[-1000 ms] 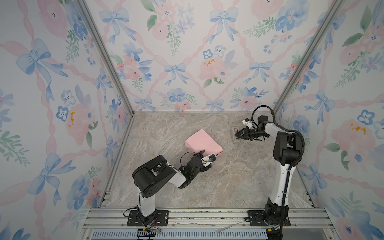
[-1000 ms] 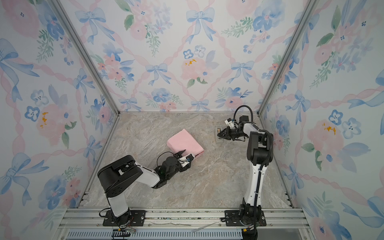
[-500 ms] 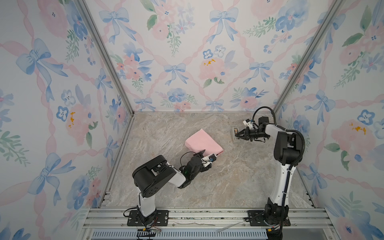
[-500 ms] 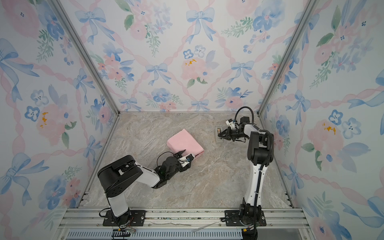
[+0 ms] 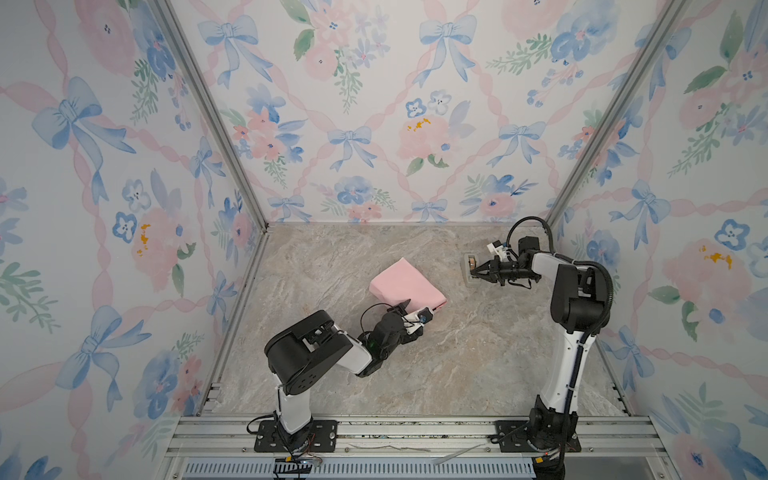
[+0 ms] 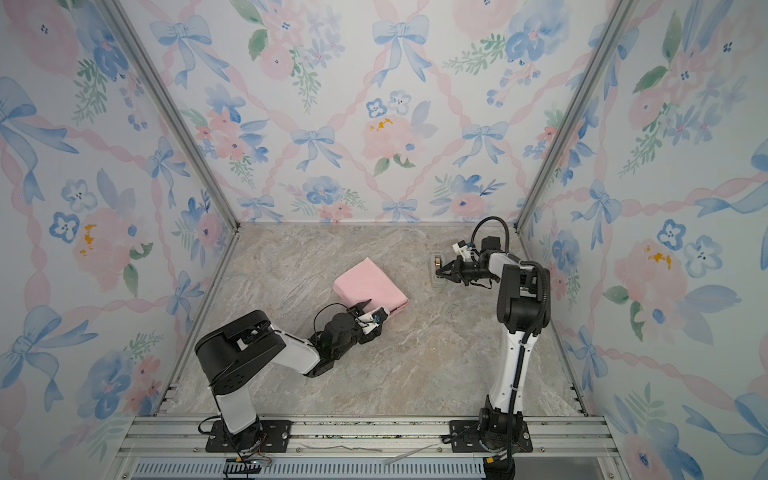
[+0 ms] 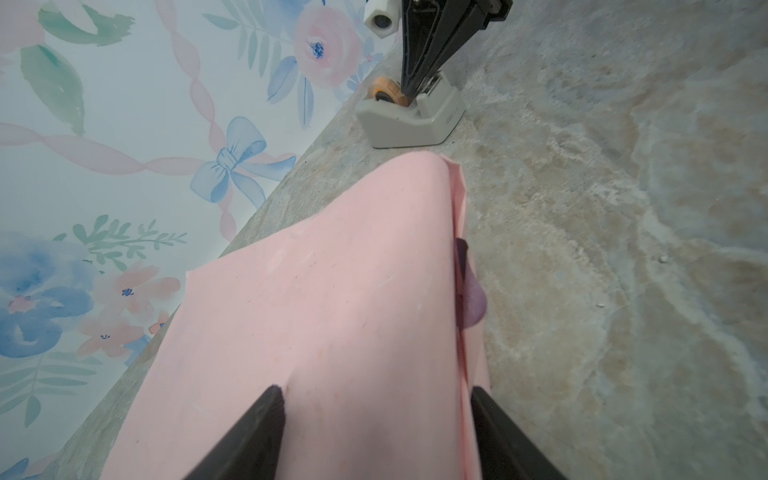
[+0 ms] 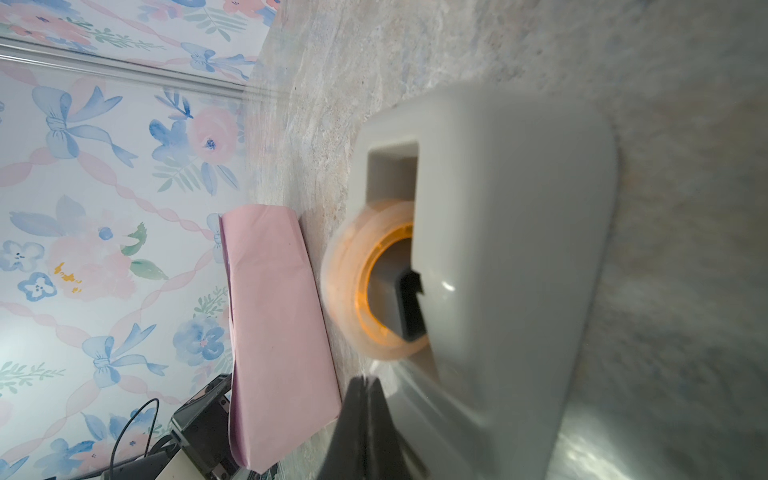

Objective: Wrap the gift box in paper

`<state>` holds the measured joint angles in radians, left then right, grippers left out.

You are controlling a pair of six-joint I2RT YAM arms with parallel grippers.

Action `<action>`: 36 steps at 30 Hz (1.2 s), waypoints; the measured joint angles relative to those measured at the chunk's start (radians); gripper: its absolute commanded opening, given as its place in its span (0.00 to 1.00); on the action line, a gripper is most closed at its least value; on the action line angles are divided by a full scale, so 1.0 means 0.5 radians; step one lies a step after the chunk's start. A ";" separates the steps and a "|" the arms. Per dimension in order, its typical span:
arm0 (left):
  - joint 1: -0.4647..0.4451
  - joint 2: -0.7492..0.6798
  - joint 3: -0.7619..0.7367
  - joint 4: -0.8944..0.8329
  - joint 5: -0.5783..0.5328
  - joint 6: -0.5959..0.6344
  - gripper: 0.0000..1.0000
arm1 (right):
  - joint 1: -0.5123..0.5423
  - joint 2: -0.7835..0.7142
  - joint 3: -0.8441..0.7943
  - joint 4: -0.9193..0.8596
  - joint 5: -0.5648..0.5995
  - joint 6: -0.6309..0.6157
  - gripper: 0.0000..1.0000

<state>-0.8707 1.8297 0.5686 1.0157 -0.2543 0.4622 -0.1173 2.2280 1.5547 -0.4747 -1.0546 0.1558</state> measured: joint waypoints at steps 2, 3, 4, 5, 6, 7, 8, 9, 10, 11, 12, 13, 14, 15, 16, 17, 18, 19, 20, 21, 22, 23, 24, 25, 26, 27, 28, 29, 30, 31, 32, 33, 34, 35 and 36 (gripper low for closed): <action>0.000 0.000 0.000 0.000 0.000 0.000 0.70 | 0.000 -0.062 -0.057 0.049 -0.002 0.055 0.00; 0.000 0.000 0.000 0.000 0.000 0.000 0.70 | 0.000 -0.094 -0.082 0.085 -0.002 0.089 0.00; 0.000 0.000 0.000 0.000 0.000 0.000 0.70 | -0.002 -0.123 -0.106 0.123 -0.001 0.117 0.00; 0.000 0.000 0.000 0.000 0.000 0.000 0.70 | -0.002 -0.160 -0.137 0.167 0.000 0.151 0.00; 0.000 0.000 0.000 0.000 0.000 0.000 0.70 | -0.004 -0.195 -0.167 0.202 0.000 0.184 0.00; 0.000 0.000 0.000 0.000 0.000 0.000 0.70 | -0.004 -0.229 -0.195 0.233 0.000 0.211 0.00; 0.000 0.000 0.000 0.000 0.000 0.000 0.70 | -0.004 -0.260 -0.216 0.261 0.001 0.237 0.00; 0.000 0.000 0.000 0.000 0.000 0.000 0.70 | -0.004 -0.285 -0.234 0.286 0.002 0.258 0.00; 0.000 0.000 0.000 0.000 0.000 0.000 0.70 | -0.004 -0.313 -0.257 0.311 0.004 0.282 0.00; 0.000 0.000 0.000 -0.001 0.000 0.000 0.70 | -0.005 -0.340 -0.282 0.337 0.009 0.305 0.00; 0.000 0.000 0.000 0.000 0.000 0.000 0.70 | -0.008 -0.359 -0.304 0.359 0.015 0.323 0.00; 0.000 0.000 0.000 0.000 0.000 0.000 0.70 | -0.013 -0.378 -0.327 0.376 0.017 0.344 0.00; 0.000 0.000 0.000 0.000 0.000 0.000 0.69 | -0.014 -0.396 -0.356 0.398 0.028 0.365 0.00; 0.000 0.000 0.000 0.000 0.000 0.000 0.70 | -0.014 -0.414 -0.385 0.420 0.035 0.381 0.00; 0.000 0.000 0.000 0.000 0.000 -0.001 0.70 | -0.014 -0.435 -0.426 0.443 0.043 0.401 0.00; 0.000 0.000 0.000 0.000 0.000 -0.001 0.70 | -0.014 -0.459 -0.472 0.463 0.053 0.417 0.00; 0.000 0.000 0.000 0.000 0.000 -0.001 0.70 | -0.014 -0.482 -0.513 0.480 0.059 0.433 0.00; 0.000 0.000 0.000 0.000 0.000 -0.001 0.70 | -0.014 -0.509 -0.562 0.504 0.066 0.447 0.00; 0.000 0.000 0.000 0.000 0.000 -0.001 0.70 | -0.014 -0.536 -0.610 0.527 0.075 0.462 0.00; 0.000 0.000 0.000 0.000 0.000 -0.001 0.70 | -0.014 -0.564 -0.656 0.551 0.079 0.476 0.00; 0.000 0.000 0.000 0.000 0.000 -0.001 0.70 | -0.014 -0.598 -0.709 0.575 0.085 0.492 0.00; 0.000 0.000 0.000 0.000 0.000 -0.002 0.70 | -0.014 -0.633 -0.760 0.605 0.092 0.510 0.00; 0.000 0.000 0.000 0.000 0.000 -0.004 0.69 | -0.014 -0.664 -0.806 0.631 0.098 0.526 0.00; 0.000 0.000 0.000 0.000 0.000 -0.005 0.69 | -0.014 -0.695 -0.851 0.658 0.107 0.542 0.00; -0.001 0.000 0.000 0.000 0.000 -0.005 0.69 | -0.014 -0.725 -0.896 0.694 0.120 0.555 0.00; -0.001 0.000 0.000 0.000 0.000 -0.006 0.69 | -0.014 -0.748 -0.933 0.720 0.130 0.565 0.00; -0.001 0.000 0.000 0.000 0.000 -0.006 0.69 | -0.014 -0.771 -0.975 0.747 0.141 0.579 0.00; -0.001 0.000 0.000 0.000 0.000 -0.006 0.69 | -0.014 -0.788 -1.015 0.780 0.152 0.592 0.00; -0.001 0.000 0.000 0.000 0.000 -0.006 0.69 | -0.014 -0.798 -1.048 0.813 0.160 0.606 0.00; -0.001 0.000 0.000 0.001 0.000 -0.006 0.69 | -0.014 -0.801 -1.080 0.853 0.169 0.621 0.00; -0.002 0.000 0.000 0.000 -0.001 -0.006 0.69 | -0.014 -0.800 -1.109 0.887 0.180 0.640 0.00; -0.002 0.000 0.000 0.000 -0.001 -0.006 0.69 | -0.015 -0.800 -1.134 0.917 0.188 0.658 0.00; -0.002 0.000 0.000 0.000 -0.001 -0.007 0.69 | -0.015 -0.800 -1.157 0.956 0.196 0.679 0.00; -0.002 0.000 0.000 0.001 -0.001 -0.006 0.69 | -0.014 -0.796 -1.176 0.993 0.196 0.703 0.00; -0.003 0.000 0.000 0.001 -0.001 -0.006 0.69 | -0.014 -0.790 -1.189 1.022 0.197 0.720 0.00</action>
<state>-0.8722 1.8297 0.5686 1.0161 -0.2546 0.4591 -0.1246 1.8328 0.9604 0.0360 -0.9562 0.5159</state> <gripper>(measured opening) 0.693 0.046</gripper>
